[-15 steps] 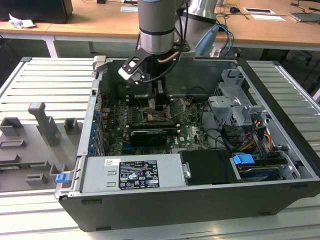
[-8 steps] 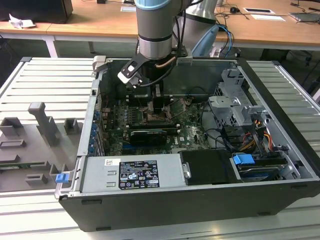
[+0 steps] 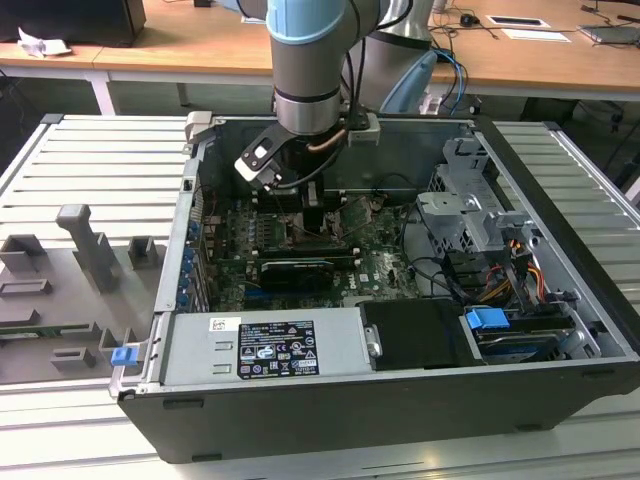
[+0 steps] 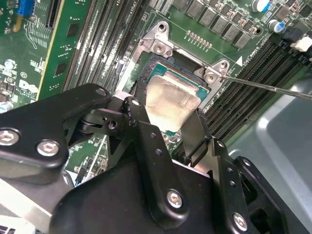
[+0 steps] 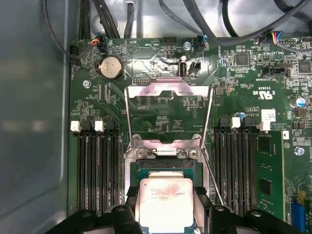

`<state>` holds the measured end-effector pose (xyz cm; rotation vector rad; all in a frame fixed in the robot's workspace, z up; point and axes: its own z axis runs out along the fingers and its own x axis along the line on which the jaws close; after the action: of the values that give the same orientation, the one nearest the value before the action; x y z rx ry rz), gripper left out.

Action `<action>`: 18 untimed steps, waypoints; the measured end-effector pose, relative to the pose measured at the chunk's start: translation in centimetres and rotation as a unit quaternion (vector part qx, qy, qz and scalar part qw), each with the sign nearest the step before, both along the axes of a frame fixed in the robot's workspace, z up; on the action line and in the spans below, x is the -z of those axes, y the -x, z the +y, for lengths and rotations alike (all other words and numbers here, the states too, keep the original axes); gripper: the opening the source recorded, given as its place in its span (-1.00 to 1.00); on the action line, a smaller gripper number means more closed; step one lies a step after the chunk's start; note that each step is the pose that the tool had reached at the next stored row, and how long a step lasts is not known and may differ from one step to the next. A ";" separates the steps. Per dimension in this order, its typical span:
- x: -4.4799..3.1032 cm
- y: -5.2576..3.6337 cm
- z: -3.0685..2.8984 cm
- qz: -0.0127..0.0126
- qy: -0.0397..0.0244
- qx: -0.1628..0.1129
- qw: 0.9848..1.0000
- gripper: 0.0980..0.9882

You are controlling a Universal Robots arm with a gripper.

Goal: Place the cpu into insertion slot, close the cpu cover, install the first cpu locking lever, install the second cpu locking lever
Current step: 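Place the cpu into insertion slot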

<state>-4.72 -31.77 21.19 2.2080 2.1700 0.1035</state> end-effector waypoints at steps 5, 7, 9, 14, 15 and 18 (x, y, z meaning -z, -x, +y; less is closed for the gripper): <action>0.42 -0.07 -0.01 0.000 0.000 0.002 1.000 -0.04; 0.54 -0.12 -0.02 0.001 0.000 0.002 1.000 -0.04; 0.71 -0.14 -0.02 0.001 0.000 0.002 1.000 -0.04; 1.09 -0.15 -0.03 0.002 0.000 0.002 1.000 -0.04; 1.10 -0.16 -0.02 0.002 0.000 0.002 1.000 -0.04; 1.10 -0.16 -0.02 0.002 0.000 0.002 1.000 -0.04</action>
<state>-4.55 -31.79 20.09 2.2134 2.1674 0.0993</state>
